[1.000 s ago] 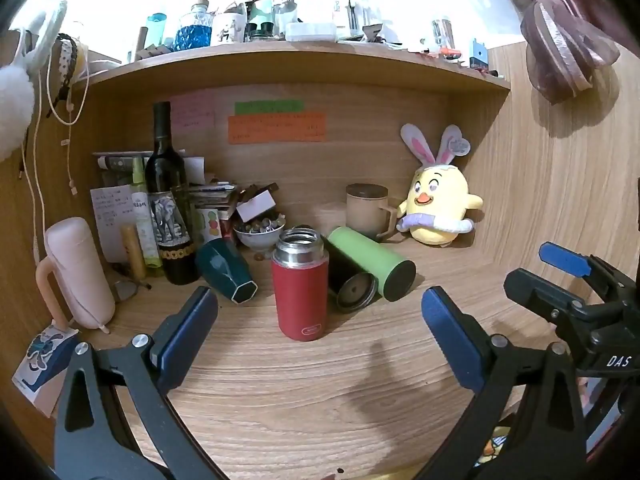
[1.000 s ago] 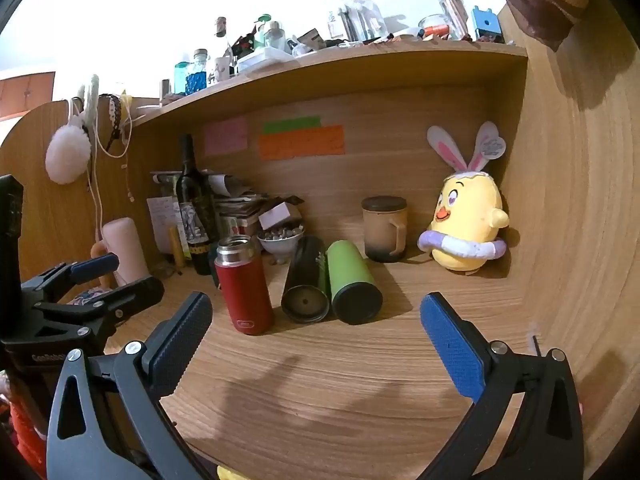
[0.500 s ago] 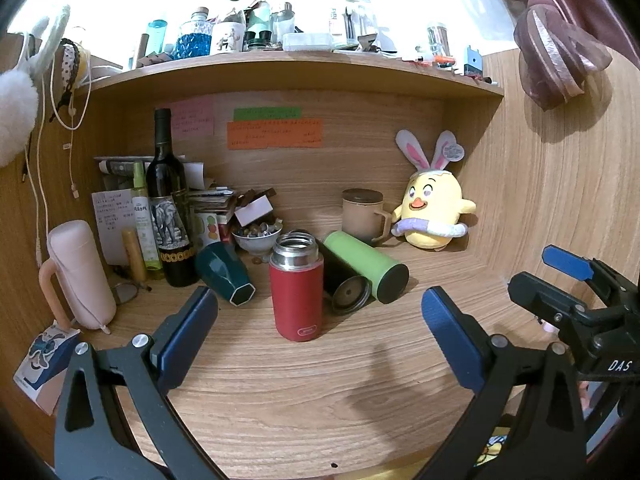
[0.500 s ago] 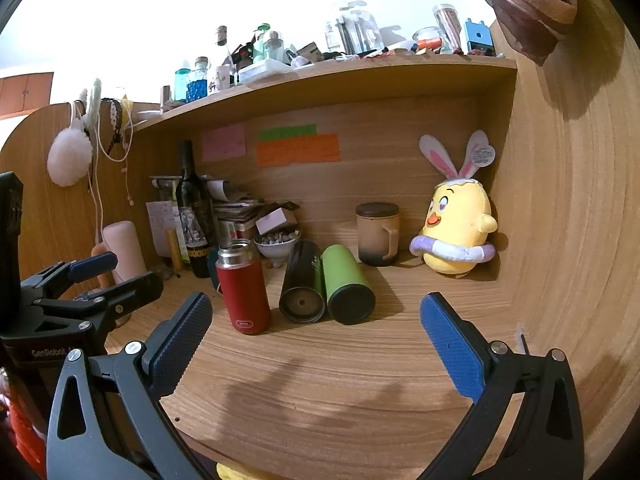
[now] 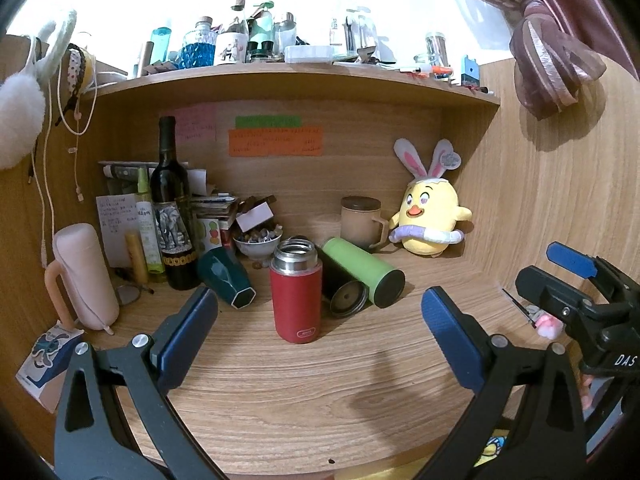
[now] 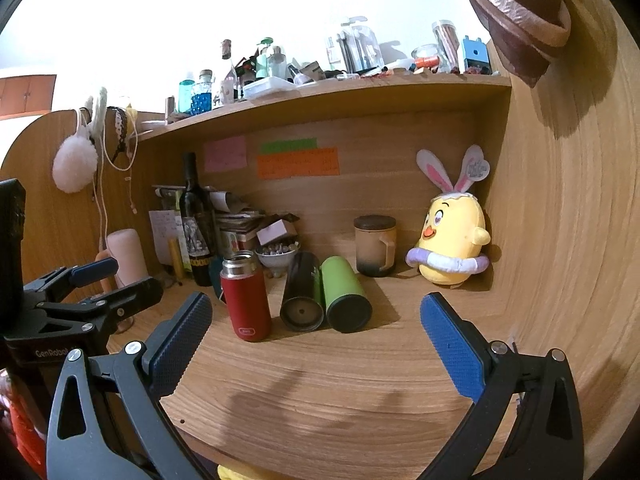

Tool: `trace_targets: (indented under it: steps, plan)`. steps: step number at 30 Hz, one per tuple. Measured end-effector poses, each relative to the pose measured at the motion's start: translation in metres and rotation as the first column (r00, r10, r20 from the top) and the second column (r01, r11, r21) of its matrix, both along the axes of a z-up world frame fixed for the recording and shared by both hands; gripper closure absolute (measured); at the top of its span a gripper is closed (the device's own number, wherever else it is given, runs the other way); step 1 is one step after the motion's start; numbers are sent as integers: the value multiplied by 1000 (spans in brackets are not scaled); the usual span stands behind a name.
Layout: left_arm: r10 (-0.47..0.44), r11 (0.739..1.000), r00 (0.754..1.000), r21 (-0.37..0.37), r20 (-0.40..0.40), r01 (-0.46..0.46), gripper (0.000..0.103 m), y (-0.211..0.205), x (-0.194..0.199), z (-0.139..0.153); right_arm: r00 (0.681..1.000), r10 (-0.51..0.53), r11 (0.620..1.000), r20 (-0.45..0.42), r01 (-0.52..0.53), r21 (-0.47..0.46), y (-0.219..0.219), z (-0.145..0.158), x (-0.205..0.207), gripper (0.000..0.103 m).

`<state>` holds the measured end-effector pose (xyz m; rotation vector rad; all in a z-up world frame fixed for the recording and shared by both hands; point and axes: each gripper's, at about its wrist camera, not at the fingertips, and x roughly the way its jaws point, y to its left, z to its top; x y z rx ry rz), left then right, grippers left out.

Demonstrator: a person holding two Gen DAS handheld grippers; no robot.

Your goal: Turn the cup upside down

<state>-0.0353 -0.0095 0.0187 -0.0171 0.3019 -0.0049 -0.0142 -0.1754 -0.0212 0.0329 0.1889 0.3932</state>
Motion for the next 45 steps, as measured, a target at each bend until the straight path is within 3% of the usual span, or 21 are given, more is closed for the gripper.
trace_targets:
  steps: [45]
  plan:
    - [-6,1000,1000,7,29,5,0,-5,-14,4,1000,-8,1000,23,8,1,-5,7,-12,0]
